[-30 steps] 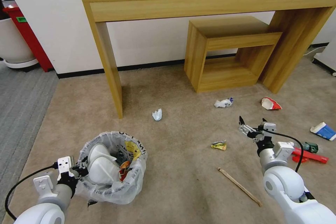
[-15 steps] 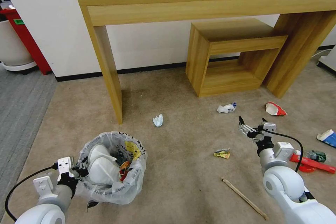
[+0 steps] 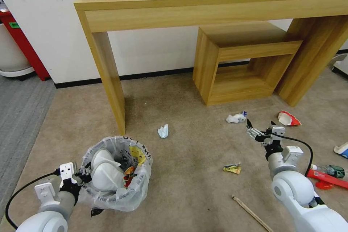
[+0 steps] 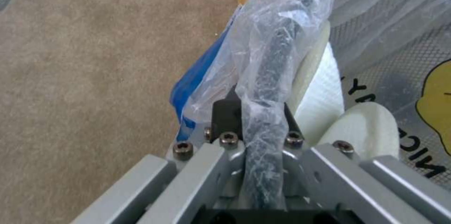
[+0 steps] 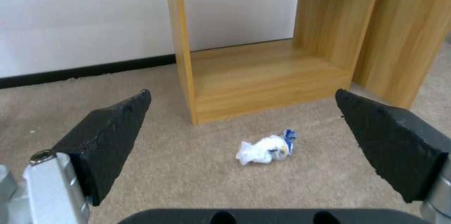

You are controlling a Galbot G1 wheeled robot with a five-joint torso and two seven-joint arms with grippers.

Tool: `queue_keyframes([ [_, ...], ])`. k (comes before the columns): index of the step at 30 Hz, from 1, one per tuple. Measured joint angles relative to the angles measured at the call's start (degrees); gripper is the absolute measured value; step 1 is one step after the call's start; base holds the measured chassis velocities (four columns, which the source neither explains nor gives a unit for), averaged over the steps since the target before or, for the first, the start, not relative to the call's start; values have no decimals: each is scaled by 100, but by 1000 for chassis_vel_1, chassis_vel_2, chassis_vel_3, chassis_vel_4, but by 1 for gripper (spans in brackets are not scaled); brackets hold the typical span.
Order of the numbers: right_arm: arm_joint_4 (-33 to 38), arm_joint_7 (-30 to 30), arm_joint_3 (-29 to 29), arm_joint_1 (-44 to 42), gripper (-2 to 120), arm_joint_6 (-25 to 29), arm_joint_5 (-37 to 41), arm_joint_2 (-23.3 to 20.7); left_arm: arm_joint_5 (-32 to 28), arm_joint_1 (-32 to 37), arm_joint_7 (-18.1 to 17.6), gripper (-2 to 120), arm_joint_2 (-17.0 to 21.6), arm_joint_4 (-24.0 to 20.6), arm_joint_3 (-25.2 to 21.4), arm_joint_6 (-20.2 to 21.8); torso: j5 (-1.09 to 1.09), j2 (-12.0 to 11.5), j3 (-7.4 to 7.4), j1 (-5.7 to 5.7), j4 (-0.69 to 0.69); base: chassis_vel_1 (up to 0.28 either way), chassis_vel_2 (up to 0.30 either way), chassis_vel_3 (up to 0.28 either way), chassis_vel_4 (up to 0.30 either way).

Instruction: Pick up the trash bin and place the garbage on the floor into it.

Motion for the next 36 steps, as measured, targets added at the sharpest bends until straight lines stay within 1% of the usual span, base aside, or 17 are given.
queue_keyframes([
  [12, -57, -69, -86, 60, 100, 178, 82, -10, 2, -96, 1, 1, 42, 149, 41, 3, 1, 0, -1, -1, 0, -12, 8, 15, -13],
  [24, 19, -145, 1, -46, 100, 192, 67, -60, 15, -72, 15, 1, 43, 161, 55, 2, 1, 0, -1, -1, 0, 0, 0, 0, 0],
  [28, 65, -210, 47, -98, 100, 74, 20, -133, 29, -65, 28, 1, 27, 158, 50, -14, 1, 0, -1, -1, 0, 0, 0, 0, 0],
  [29, 93, -238, 68, -128, 100, -33, 24, -173, 37, -67, 32, 1, 17, 161, 51, -15, 1, 0, -1, -1, 0, 0, 0, 0, 0],
  [32, 178, -318, 113, -217, 100, -287, 169, -306, 64, -76, 38, 1, -4, 190, 61, -28, 1, 0, -1, -1, 0, 0, 0, 0, 0],
  [33, 178, -318, 113, -217, 100, -287, 169, -306, 64, -76, 38, 1, -4, 190, 61, -28, 1, 0, -1, -1, 0, 0, 0, 0, 0],
  [35, 239, -384, 128, -285, 100, -525, 418, -452, 100, -81, 50, 1, -24, 228, 76, -42, 1, 0, 0, -1, 0, 0, 0, 0, 0],
  [36, 239, -384, 128, -285, 100, -525, 418, -452, 100, -81, 50, 1, -24, 228, 76, -42, 1, 0, 0, -1, 0, 0, 0, 0, 0],
])
